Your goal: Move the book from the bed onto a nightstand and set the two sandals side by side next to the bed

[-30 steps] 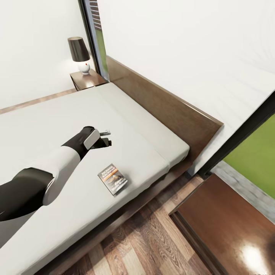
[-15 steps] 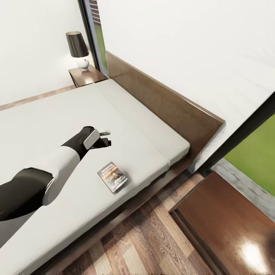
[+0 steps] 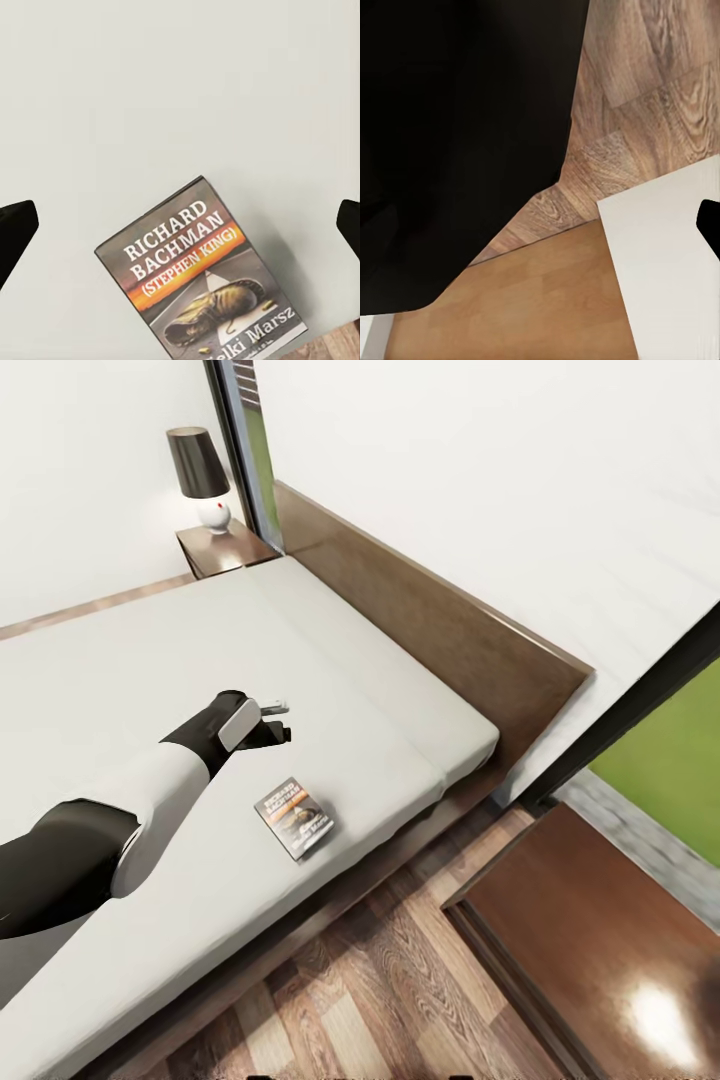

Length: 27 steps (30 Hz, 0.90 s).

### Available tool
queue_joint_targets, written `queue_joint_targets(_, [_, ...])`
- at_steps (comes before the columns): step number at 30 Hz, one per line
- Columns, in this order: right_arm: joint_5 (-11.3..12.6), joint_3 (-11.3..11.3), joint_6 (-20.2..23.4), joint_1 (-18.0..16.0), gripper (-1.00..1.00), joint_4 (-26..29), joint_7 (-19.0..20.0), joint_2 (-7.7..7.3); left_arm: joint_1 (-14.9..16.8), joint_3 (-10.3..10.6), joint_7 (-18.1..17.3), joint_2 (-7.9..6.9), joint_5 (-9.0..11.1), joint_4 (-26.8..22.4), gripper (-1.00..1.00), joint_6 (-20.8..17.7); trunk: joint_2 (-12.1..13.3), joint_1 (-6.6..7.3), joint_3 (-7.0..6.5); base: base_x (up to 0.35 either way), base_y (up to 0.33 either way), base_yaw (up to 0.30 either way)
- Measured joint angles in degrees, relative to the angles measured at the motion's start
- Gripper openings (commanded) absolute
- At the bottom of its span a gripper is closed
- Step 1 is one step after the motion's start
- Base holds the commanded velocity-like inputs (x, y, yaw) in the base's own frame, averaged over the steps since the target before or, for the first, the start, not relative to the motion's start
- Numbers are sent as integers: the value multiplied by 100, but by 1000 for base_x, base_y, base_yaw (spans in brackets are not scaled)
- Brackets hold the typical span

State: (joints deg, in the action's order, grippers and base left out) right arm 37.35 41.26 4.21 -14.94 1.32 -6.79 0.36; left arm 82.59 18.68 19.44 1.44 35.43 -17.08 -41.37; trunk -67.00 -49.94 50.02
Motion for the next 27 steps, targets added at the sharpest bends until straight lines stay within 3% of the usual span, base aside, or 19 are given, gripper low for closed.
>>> queue_joint_targets(15, [-1,-8,-7,0,100,-7,-6,-9,12,25,-5,15,0,-3,100,-44,0,0,134,0,0,0])
queue_joint_targets(27, [12,-19,7,0,100,-20,-13,-14,70,23,7,15,0,-18,100,-100,0,0,157,0,0,0])
